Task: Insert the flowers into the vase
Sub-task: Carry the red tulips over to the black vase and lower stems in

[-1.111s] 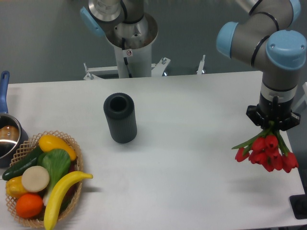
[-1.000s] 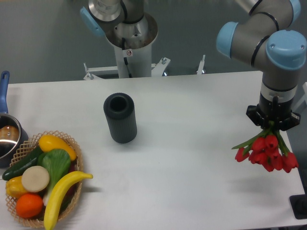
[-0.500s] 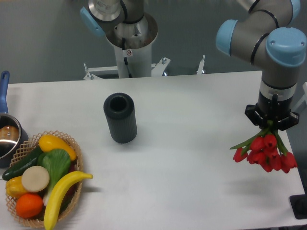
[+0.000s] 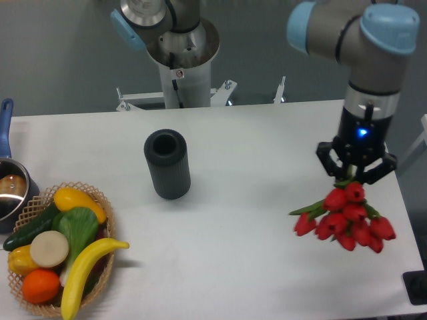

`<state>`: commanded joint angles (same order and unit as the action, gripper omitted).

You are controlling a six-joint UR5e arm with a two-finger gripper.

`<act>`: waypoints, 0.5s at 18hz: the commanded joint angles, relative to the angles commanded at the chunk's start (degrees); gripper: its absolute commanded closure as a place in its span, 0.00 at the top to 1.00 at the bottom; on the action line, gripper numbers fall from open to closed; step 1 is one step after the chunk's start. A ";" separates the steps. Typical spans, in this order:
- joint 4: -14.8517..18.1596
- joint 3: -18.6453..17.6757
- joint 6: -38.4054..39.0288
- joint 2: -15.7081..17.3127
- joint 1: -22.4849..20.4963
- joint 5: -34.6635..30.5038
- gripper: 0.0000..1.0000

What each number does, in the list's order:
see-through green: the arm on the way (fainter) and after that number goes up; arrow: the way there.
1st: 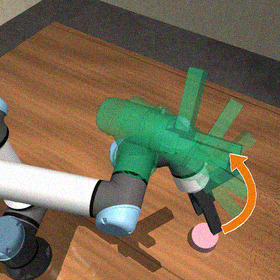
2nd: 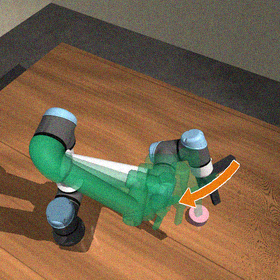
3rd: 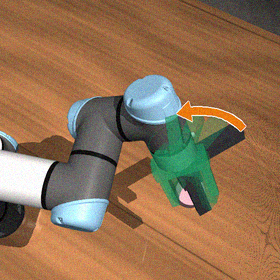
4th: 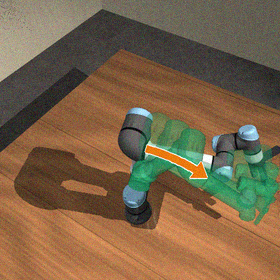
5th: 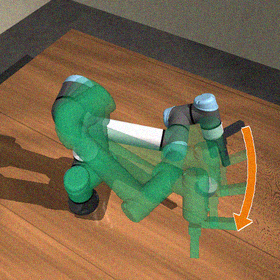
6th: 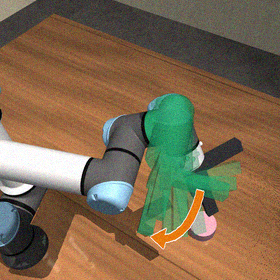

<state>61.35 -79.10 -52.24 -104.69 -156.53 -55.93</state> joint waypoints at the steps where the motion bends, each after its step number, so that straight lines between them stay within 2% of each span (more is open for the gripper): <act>1: -0.70 0.09 2.29 0.62 0.35 2.55 0.00; 3: -3.25 -0.96 5.21 1.50 1.40 9.14 0.00; 6: -3.95 -2.37 6.27 2.29 1.32 17.84 0.00; 9: -5.89 -6.14 5.74 4.13 1.49 24.71 0.00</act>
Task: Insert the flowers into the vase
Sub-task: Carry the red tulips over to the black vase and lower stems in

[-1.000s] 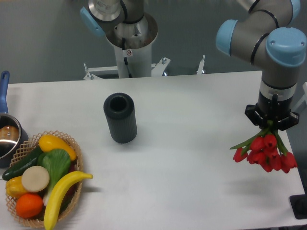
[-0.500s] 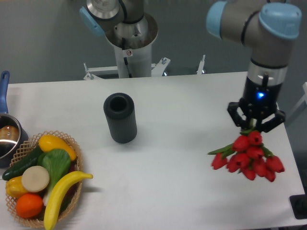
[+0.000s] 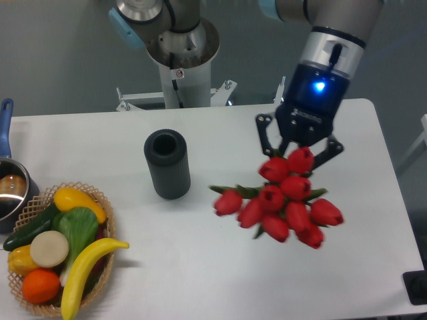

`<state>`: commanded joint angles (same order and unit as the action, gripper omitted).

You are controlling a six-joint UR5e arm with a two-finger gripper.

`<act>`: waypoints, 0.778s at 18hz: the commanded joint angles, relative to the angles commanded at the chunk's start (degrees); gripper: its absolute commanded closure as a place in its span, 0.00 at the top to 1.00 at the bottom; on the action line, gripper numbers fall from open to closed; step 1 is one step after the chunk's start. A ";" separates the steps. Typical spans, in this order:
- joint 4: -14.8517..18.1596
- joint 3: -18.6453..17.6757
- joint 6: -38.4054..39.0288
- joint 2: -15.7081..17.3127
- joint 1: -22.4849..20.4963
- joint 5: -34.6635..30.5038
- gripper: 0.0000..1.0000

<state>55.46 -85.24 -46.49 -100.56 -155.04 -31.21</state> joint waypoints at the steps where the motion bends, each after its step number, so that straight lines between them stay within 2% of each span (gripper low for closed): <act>1: -0.27 -1.93 -0.09 1.66 0.18 1.14 0.00; 5: -4.57 -10.98 -0.53 6.68 -0.26 9.22 0.03; 8: -5.10 -17.40 -1.31 10.89 -0.70 11.61 0.04; 9: -5.28 -19.94 -3.75 12.56 -0.70 11.61 0.04; 14: -5.37 -25.84 -4.66 17.23 -0.88 11.97 0.08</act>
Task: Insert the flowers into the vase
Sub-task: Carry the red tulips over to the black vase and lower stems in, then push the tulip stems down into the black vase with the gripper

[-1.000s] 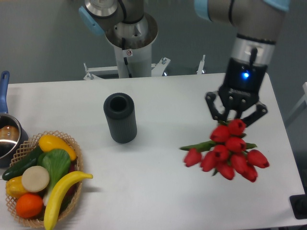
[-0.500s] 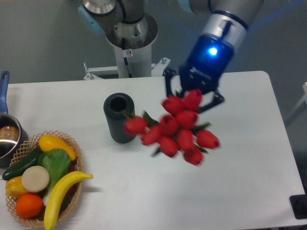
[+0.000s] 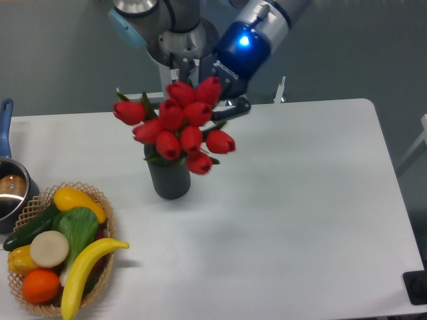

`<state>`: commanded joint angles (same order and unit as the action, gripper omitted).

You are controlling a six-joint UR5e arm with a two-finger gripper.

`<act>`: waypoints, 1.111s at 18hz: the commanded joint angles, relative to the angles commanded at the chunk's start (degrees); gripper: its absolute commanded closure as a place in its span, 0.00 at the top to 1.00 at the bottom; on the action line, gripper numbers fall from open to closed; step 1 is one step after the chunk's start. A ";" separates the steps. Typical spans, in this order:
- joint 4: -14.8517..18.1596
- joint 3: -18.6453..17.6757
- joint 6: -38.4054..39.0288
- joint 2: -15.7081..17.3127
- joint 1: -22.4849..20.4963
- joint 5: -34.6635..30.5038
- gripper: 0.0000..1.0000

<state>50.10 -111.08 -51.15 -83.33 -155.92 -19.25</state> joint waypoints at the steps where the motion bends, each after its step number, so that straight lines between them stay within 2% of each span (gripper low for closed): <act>1: 0.00 -0.71 0.00 0.88 0.00 0.00 0.08; 7: -0.09 -5.10 -1.84 4.22 -0.09 0.00 0.09; 20: -0.18 -7.39 -3.69 4.76 -0.18 0.00 0.11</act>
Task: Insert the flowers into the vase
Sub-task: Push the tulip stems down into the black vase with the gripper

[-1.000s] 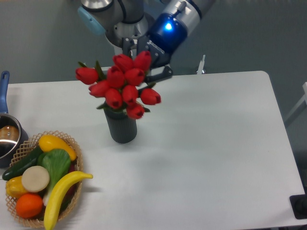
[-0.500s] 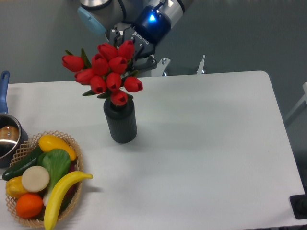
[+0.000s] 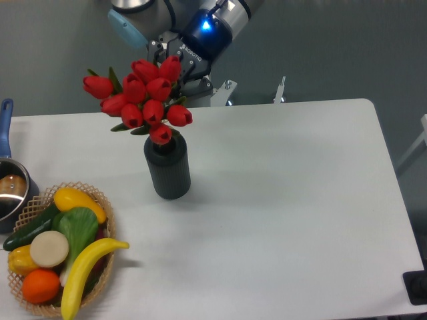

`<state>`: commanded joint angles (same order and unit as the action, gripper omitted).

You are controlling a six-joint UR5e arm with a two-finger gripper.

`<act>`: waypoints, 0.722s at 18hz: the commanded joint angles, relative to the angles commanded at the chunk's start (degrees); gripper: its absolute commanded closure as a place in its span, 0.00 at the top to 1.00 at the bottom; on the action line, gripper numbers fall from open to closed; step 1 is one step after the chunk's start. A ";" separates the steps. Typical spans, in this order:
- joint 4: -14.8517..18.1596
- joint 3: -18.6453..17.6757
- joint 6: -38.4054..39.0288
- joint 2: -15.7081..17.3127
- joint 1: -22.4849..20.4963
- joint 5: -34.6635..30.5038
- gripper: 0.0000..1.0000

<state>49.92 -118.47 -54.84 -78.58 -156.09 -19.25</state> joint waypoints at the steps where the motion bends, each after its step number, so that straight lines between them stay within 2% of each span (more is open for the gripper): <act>1: 0.00 -0.35 -0.88 0.00 0.00 0.00 0.12; 13: -0.09 -8.35 -11.95 0.35 -0.62 -0.44 0.15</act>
<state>49.83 -126.82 -66.79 -78.22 -156.71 -19.69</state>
